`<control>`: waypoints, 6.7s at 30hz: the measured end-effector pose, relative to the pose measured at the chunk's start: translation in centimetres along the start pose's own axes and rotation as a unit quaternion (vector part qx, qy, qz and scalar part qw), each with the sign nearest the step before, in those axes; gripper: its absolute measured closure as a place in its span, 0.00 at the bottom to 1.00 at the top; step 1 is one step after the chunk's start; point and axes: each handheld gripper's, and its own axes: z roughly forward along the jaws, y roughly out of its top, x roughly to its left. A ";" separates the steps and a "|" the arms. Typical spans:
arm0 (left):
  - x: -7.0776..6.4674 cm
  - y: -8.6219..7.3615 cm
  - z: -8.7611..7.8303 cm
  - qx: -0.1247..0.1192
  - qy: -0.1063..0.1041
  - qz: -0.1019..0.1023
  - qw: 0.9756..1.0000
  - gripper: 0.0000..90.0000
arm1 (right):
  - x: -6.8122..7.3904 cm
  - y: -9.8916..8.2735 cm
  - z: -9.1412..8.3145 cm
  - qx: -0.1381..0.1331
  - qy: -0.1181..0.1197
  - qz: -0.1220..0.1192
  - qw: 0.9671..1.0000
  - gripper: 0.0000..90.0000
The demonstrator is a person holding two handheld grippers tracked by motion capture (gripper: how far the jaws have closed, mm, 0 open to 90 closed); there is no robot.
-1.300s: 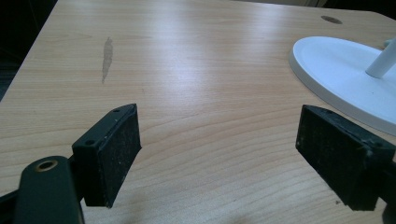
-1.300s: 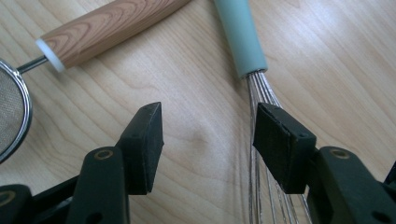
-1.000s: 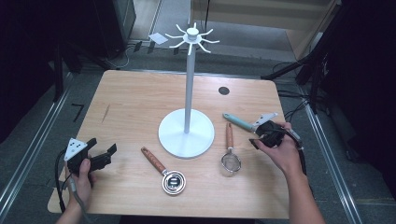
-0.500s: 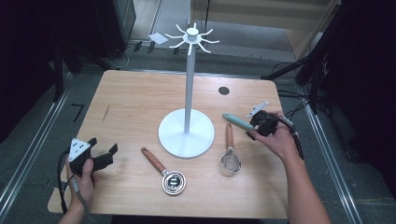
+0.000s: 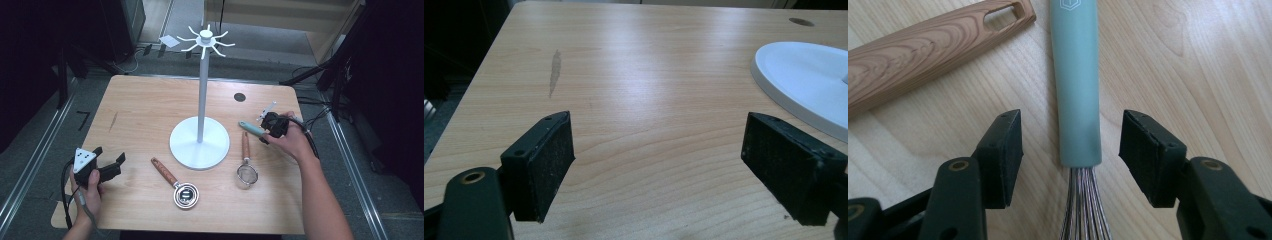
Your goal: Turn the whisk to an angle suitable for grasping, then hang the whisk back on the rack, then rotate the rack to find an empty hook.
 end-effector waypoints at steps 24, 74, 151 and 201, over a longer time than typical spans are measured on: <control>0.0 -0.2 -0.8 -0.031 0.004 0.002 0.999 0.15 | -0.9 1.7 2.2 0.043 0.042 -0.027 0.998 0.71; 0.9 -0.1 -0.7 -0.022 -0.027 -0.025 0.999 0.16 | 0.5 0.1 0.5 0.003 0.037 -0.004 0.999 0.79; 0.4 -0.2 -0.6 -0.027 -0.011 -0.013 1.000 0.16 | 6.4 -4.7 -13.0 -0.525 -0.012 0.173 0.833 0.79; 0.2 -0.4 -1.2 -0.041 -0.020 0.002 0.999 0.16 | 9.5 0.7 -16.4 -0.601 0.037 0.128 0.788 0.79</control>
